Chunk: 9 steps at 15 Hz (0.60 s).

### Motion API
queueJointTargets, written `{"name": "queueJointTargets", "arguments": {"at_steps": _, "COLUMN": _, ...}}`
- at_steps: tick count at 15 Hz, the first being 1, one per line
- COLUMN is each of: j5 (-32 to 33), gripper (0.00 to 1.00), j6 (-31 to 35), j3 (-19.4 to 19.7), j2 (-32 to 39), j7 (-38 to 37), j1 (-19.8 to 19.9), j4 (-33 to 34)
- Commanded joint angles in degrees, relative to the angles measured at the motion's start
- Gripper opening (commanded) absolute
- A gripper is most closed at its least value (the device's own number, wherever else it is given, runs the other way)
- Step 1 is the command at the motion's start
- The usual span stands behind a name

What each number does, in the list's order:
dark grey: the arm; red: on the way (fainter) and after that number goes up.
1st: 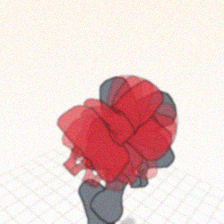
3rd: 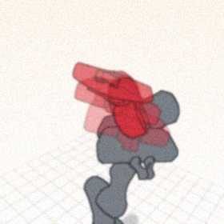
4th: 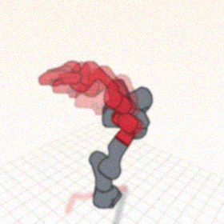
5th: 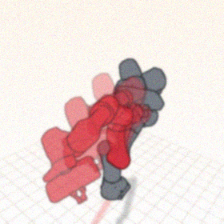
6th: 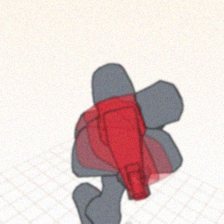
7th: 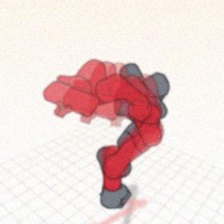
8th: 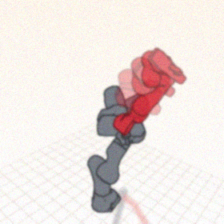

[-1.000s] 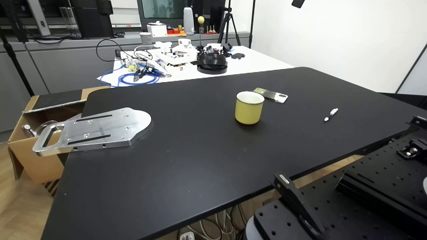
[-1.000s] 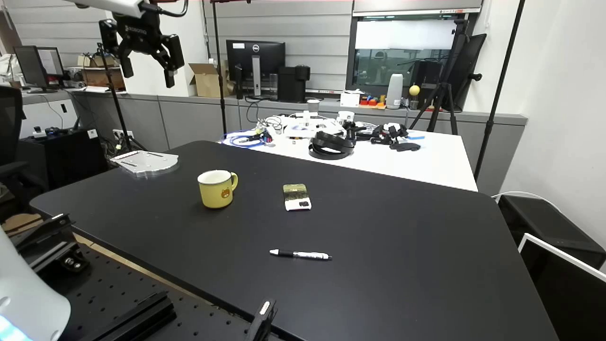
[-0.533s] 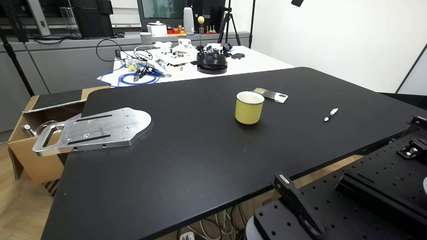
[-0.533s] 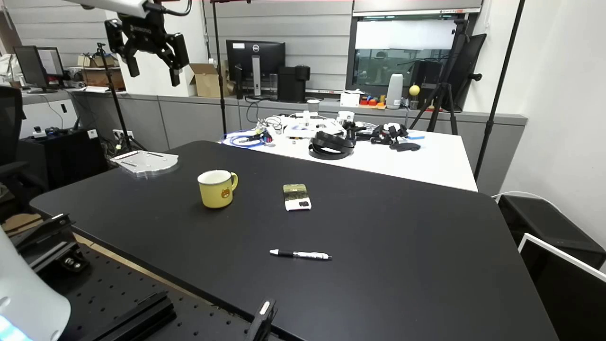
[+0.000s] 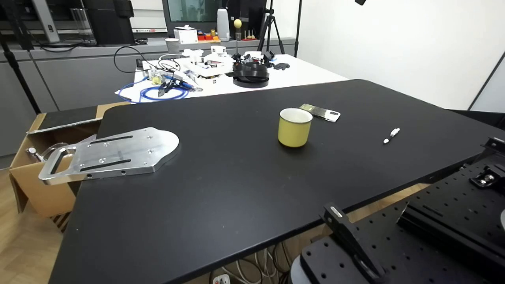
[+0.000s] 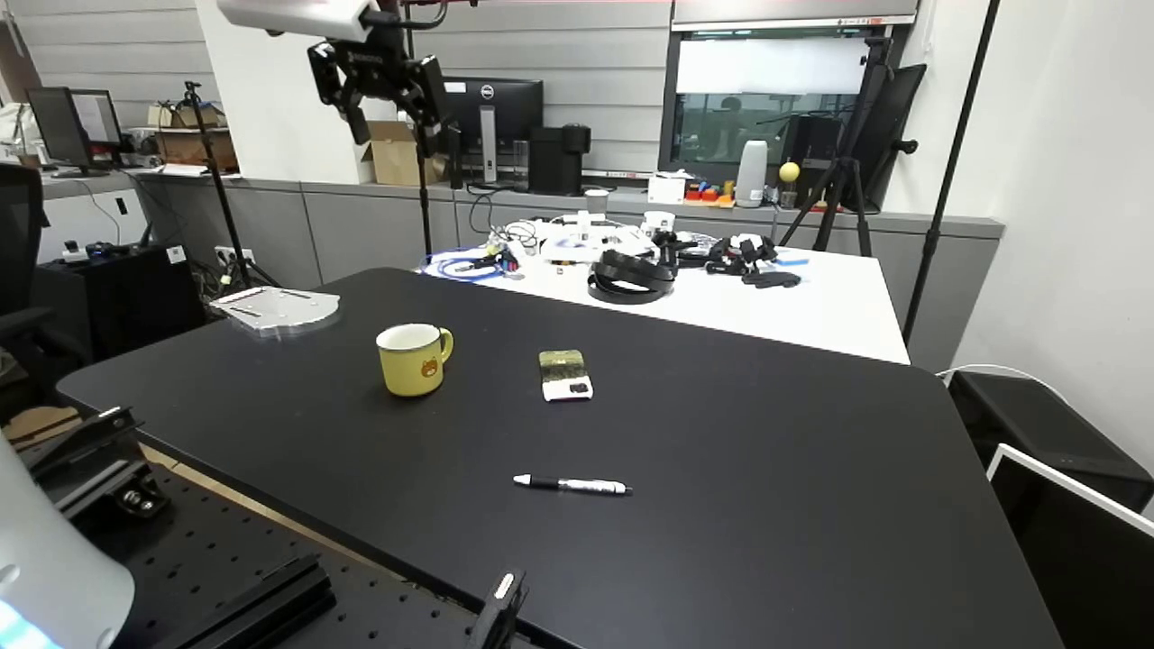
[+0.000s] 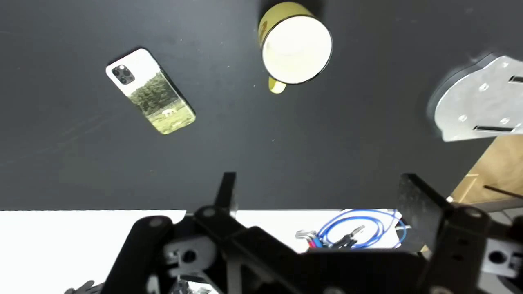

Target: Place the pen inside the yellow mug

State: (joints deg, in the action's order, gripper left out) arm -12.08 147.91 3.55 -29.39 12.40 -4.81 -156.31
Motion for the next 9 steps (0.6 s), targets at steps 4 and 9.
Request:
{"name": "queueJointTargets", "arguments": {"at_steps": 4, "j5": 3.8, "gripper": 1.00, "j6": 6.6, "j3": 0.4, "j2": 11.2, "j7": -12.0, "j1": 9.4, "j4": 7.3}}
{"name": "queueJointTargets", "arguments": {"at_steps": 9, "j5": 7.0, "gripper": 1.00, "j6": 10.9, "j3": 0.9, "j2": 15.3, "j7": -21.4, "j1": 16.3, "j4": 6.1}}
